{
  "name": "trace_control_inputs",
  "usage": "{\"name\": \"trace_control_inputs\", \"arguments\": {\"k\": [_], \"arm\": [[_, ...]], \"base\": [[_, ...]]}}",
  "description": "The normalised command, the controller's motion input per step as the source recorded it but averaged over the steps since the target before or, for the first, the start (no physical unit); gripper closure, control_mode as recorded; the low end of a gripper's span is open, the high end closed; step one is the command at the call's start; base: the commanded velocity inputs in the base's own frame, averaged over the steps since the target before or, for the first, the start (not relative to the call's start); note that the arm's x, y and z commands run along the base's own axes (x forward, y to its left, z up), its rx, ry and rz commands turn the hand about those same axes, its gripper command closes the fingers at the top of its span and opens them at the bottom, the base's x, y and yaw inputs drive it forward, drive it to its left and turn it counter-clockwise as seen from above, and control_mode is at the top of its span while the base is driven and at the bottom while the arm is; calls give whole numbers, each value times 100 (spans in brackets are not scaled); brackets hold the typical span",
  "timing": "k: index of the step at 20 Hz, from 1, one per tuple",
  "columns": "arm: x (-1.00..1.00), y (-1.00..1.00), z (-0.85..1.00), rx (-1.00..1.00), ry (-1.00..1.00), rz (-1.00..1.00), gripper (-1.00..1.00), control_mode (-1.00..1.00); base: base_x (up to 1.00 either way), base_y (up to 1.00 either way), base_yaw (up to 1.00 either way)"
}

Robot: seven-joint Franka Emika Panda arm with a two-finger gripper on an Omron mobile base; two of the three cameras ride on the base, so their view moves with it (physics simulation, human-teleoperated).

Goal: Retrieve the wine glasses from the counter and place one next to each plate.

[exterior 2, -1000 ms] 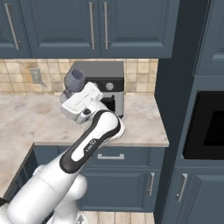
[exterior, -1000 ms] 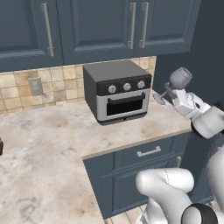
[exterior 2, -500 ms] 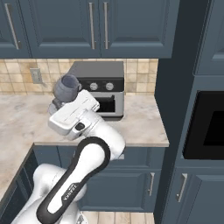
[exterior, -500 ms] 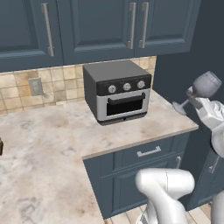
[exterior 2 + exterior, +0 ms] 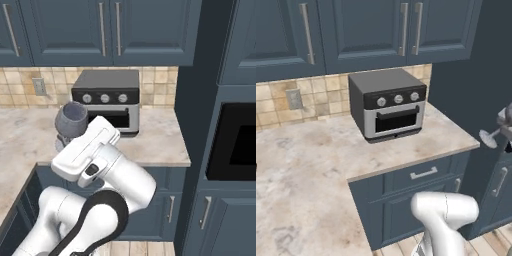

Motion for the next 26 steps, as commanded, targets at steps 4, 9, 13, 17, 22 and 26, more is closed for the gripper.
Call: {"name": "trace_control_inputs", "arguments": {"k": [4,9,13,17,22,26], "arm": [[0,0,0,0,0,0,100,100],[0,0,0,0,0,0,100,100],[0,0,0,0,0,0,100,100],[0,0,0,0,0,0,100,100],[0,0,0,0,0,0,100,100],[0,0,0,0,0,0,100,100]], "base": [[-42,-85,-45],[-13,-96,-62],[0,-86,-71],[0,-82,-73],[0,-61,-82],[0,-13,-96]]}}
